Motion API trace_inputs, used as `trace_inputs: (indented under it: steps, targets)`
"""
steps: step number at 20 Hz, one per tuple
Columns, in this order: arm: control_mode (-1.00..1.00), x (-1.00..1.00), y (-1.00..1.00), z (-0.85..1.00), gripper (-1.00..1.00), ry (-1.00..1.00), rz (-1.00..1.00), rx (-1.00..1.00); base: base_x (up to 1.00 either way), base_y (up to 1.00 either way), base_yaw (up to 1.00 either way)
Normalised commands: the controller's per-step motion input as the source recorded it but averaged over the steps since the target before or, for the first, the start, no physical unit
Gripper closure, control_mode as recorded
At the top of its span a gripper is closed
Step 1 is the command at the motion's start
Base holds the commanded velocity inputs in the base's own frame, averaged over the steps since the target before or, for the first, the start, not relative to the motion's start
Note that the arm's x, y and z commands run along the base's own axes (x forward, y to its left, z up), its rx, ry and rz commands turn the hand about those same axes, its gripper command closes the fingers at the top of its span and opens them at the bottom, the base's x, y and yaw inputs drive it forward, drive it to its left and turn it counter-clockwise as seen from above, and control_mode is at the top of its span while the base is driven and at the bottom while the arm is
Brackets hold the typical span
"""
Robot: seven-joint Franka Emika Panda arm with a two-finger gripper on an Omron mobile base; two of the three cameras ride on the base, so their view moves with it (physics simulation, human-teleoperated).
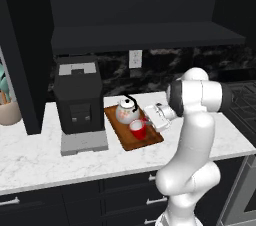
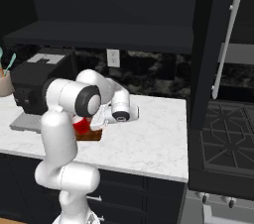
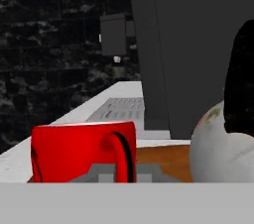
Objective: Pick the kettle from the counter and place it on the tray. Then pick the mug from the cabinet and place it on the tray. Then close the cabinet doors.
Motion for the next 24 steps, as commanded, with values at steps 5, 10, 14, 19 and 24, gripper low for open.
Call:
trace_inputs:
  steps: [5, 10, 14, 19, 24]
  targets:
    - [-1.00, 0.00, -0.12, -0.30, 1.00, -0.06, 0.05, 0.00, 0.00, 0.00, 0.00]
    - [-1.00, -0.01, -0.10, -0.24, 1.00, -0.06, 0.03, 0.00, 0.00, 0.00, 0.00]
    - [-1.00, 0.00, -0.14, -0.08, -1.00, -0.05, 0.01, 0.00, 0.00, 0.00, 0.00]
    - [-1.00, 0.00, -0.32, -0.02, -1.00, -0.05, 0.00, 0.00, 0.00, 0.00, 0.00]
    - [-1.00, 0.00, -0.33, 0.00, -1.00, -0.01, 0.02, 0.00, 0.00, 0.00, 0.00]
